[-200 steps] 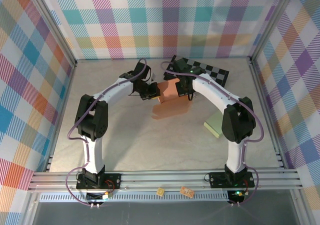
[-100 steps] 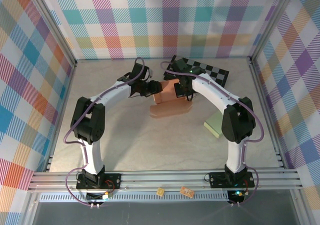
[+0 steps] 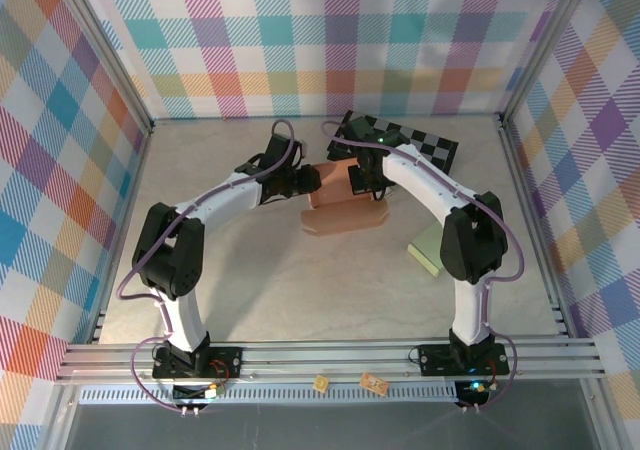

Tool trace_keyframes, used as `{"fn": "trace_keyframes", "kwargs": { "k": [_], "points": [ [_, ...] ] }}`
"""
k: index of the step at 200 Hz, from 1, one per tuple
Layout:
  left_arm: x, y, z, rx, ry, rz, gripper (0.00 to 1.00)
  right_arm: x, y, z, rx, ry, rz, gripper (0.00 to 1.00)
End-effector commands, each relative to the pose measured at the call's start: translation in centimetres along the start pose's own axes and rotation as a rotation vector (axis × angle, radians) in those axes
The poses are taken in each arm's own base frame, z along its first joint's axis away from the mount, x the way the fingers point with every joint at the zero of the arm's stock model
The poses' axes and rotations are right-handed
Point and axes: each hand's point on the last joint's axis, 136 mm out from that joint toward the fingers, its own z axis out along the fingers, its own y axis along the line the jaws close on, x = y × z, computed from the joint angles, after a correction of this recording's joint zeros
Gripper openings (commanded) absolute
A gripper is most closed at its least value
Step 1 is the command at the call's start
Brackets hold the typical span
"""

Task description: Fold the paper box

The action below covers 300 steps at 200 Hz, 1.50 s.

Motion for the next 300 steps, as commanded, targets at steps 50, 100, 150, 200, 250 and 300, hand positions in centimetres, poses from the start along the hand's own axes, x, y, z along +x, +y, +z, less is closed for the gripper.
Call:
{"fn": "trace_keyframes", "kwargs": {
  "k": [50, 100, 150, 200, 250, 300],
  "points": [
    [-1.5, -1.4, -1.4, -0.084, -0.094, 0.079, 0.0, 0.0, 0.6, -0.7, -0.023, 0.006, 0.029, 0.0],
    [-0.1, 0.4, -1.9, -0.351, -0.094, 0.111, 0.0, 0.2, 0.6, -1.0, -0.019, 0.001, 0.057, 0.0],
    [0.9, 0.3, -1.2, -0.387, -0.114, 0.065, 0.0, 0.7, 0.9, -1.0, -0.031, 0.009, 0.082, 0.0],
    [-0.9, -6.0, -1.8, -0.045, -0.144, 0.092, 0.53, 1.1, 0.9, -0.7, -0.029, 0.023, 0.076, 0.0],
    [-1.1, -7.9, -3.3, 0.112, -0.085, 0.071, 0.59, 1.3, 0.9, -0.4, -0.025, 0.036, 0.073, 0.0],
    [-1.5, -6.2, -4.7, 0.153, -0.082, 0.059, 0.62, 1.6, 1.0, -0.5, -0.035, 0.044, 0.071, 0.0]
  ]
}}
